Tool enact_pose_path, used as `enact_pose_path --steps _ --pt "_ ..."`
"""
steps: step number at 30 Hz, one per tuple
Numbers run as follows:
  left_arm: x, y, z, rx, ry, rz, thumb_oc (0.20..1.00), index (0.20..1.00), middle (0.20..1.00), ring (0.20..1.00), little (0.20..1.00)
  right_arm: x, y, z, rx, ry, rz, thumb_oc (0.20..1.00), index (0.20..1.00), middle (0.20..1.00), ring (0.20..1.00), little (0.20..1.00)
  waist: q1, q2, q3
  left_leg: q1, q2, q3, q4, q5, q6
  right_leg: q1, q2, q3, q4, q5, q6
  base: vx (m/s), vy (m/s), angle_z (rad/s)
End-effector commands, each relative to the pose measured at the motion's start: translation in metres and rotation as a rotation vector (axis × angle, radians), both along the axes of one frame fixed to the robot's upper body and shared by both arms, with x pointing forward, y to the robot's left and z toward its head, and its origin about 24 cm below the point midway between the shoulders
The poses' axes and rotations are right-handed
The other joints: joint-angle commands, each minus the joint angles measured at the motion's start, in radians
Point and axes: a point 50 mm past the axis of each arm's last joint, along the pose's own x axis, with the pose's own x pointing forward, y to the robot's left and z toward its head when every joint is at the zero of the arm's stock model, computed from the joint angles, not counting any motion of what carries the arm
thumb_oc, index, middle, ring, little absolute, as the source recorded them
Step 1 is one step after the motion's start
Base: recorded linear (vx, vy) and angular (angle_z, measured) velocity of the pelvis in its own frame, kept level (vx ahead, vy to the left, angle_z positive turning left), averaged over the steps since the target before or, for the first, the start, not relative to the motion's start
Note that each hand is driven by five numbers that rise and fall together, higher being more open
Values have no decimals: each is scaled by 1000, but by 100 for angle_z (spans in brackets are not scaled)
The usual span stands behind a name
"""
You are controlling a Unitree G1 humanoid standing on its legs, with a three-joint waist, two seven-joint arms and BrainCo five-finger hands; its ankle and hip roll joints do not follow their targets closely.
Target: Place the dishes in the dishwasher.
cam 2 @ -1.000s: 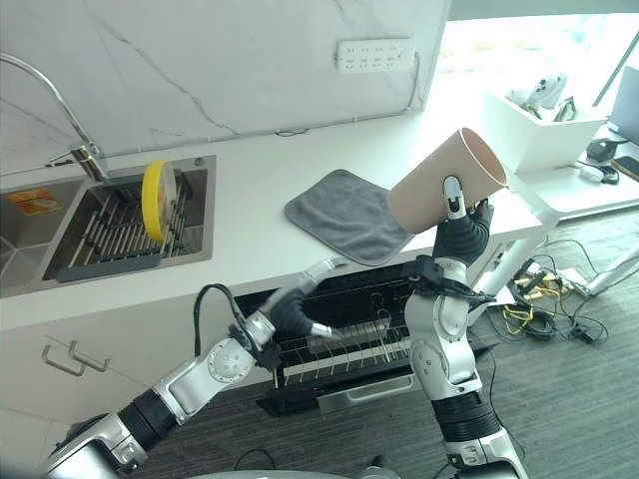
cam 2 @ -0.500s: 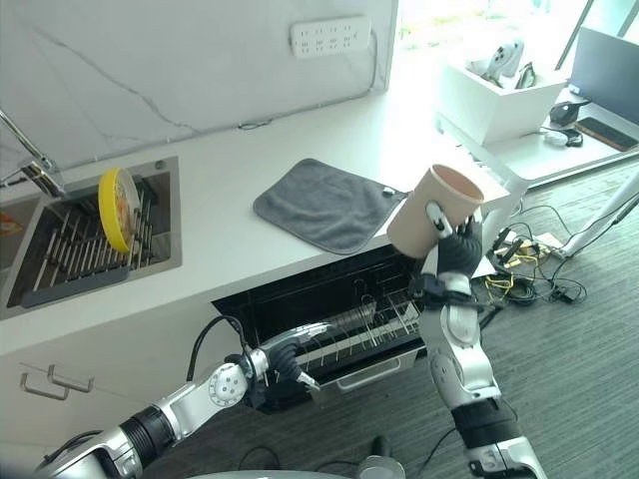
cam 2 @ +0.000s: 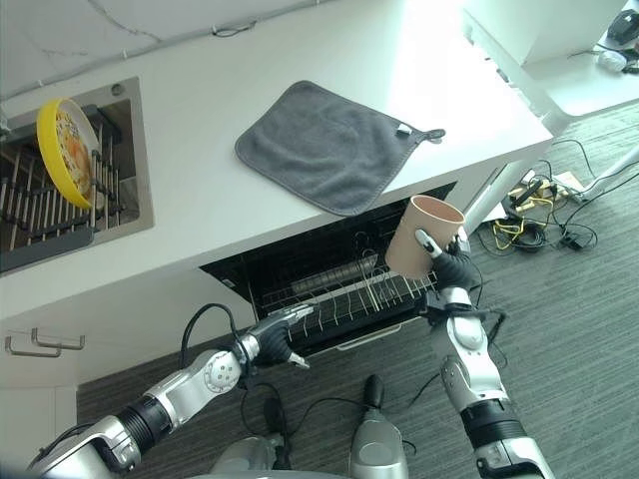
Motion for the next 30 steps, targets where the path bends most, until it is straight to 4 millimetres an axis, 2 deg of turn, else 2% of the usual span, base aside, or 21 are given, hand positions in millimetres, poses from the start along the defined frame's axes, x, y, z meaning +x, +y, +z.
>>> enact_pose_path --steps 1,7,14,17,18,21,22,24,26,30 --pt "14 4 21 6 -123 -30 1000 1000 1000 1000 1000 11 13 38 -64 -144 72 200 200 200 200 200 3 -66 -16 -9 -10 58 111 -107 -1 -27 -18 96 32 -35 58 -82 -33 10" --pt "17 0 29 65 -142 -101 1000 1000 1000 1000 1000 20 21 34 -169 -97 134 200 200 200 200 200 15 -77 23 -39 -5 44 113 -98 -7 -56 -20 92 43 -30 62 -54 -38 10" --pt "19 -1 36 118 -155 -161 1000 1000 1000 1000 1000 38 24 34 -183 -3 107 200 200 200 200 200 31 -80 47 -51 -5 44 113 -94 -9 -70 -33 80 54 -25 72 -14 -12 1" --pt "22 -3 44 135 -163 -187 1000 1000 1000 1000 1000 51 11 28 -163 117 22 200 200 200 200 200 45 -77 52 -48 -5 45 107 -89 -10 -68 -42 70 61 -25 77 -5 -7 7" --pt "23 -5 46 140 -166 -203 1000 1000 1000 1000 1000 59 -1 30 -189 144 -31 200 200 200 200 200 54 -75 54 -48 -5 45 105 -88 -10 -68 -47 65 65 -25 79 -4 -10 12" --pt "24 -7 48 147 -168 -221 1000 1000 1000 1000 1000 65 -10 32 -227 186 -81 200 200 200 200 200 62 -72 57 -48 -6 43 102 -87 -11 -67 -51 59 68 -25 81 -3 4 10" --pt "23 -8 50 155 -170 -246 1000 1000 1000 1000 1000 71 -22 34 -276 231 -137 200 200 200 200 200 73 -68 56 -45 -5 41 97 -84 -12 -64 -56 52 71 -26 84 4 20 11" --pt "23 -10 51 153 -170 -254 1000 1000 1000 1000 1000 74 -29 35 -299 264 -173 200 200 200 200 200 79 -67 55 -43 -4 42 95 -82 -13 -61 -58 49 73 -27 85 18 23 4" --pt "23 -14 57 168 -183 -296 1000 1000 1000 1000 1000 83 -51 43 -418 377 -290 200 200 200 200 200 99 -60 56 -42 -2 39 92 -79 -17 -61 -64 37 82 -31 88 23 31 4" --pt "22 -23 59 195 -200 -356 1000 1000 1000 1000 1000 93 -52 48 -546 417 -363 200 200 200 200 200 118 -47 74 -58 -5 27 99 -78 -16 -72 -75 29 93 -29 93 -6 5 17"
